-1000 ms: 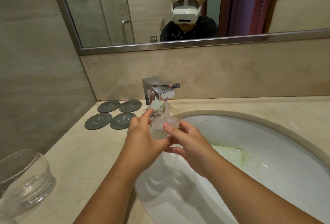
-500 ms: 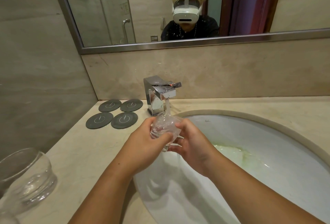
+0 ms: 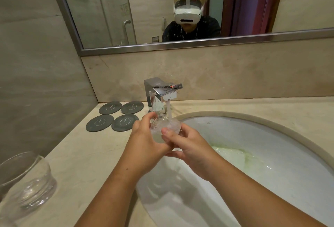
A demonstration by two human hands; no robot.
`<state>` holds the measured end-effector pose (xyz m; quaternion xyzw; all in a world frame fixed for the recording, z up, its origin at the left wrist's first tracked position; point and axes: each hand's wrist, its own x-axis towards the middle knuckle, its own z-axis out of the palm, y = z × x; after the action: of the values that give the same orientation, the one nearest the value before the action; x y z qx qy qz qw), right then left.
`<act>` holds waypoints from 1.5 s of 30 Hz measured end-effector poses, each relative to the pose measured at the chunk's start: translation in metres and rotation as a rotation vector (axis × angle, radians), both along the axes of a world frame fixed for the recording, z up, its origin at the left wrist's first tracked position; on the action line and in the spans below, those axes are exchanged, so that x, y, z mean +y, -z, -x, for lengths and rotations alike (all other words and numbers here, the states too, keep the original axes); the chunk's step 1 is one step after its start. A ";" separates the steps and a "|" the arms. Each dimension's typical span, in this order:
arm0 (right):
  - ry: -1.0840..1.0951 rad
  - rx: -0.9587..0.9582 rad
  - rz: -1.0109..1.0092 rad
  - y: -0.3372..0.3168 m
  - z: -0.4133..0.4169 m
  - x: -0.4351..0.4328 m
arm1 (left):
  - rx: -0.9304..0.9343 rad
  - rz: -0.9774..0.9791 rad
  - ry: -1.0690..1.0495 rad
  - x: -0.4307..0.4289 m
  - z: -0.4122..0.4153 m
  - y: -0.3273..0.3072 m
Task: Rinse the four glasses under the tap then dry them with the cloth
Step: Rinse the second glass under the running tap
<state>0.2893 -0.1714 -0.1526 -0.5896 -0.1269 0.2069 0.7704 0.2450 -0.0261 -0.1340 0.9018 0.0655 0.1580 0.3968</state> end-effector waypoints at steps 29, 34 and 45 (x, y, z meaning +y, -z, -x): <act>-0.147 0.483 0.054 -0.001 -0.004 -0.007 | 0.152 -0.094 -0.073 0.007 0.004 -0.008; -0.080 0.329 0.040 0.000 -0.004 -0.007 | 0.121 -0.130 -0.032 0.008 0.004 -0.005; 0.098 -0.127 0.275 0.008 -0.007 -0.003 | 0.085 -0.098 -0.019 0.006 0.000 0.002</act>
<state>0.2959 -0.1748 -0.1608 -0.7069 -0.1167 0.1467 0.6820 0.2452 -0.0203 -0.1364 0.9253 0.0830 0.1265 0.3476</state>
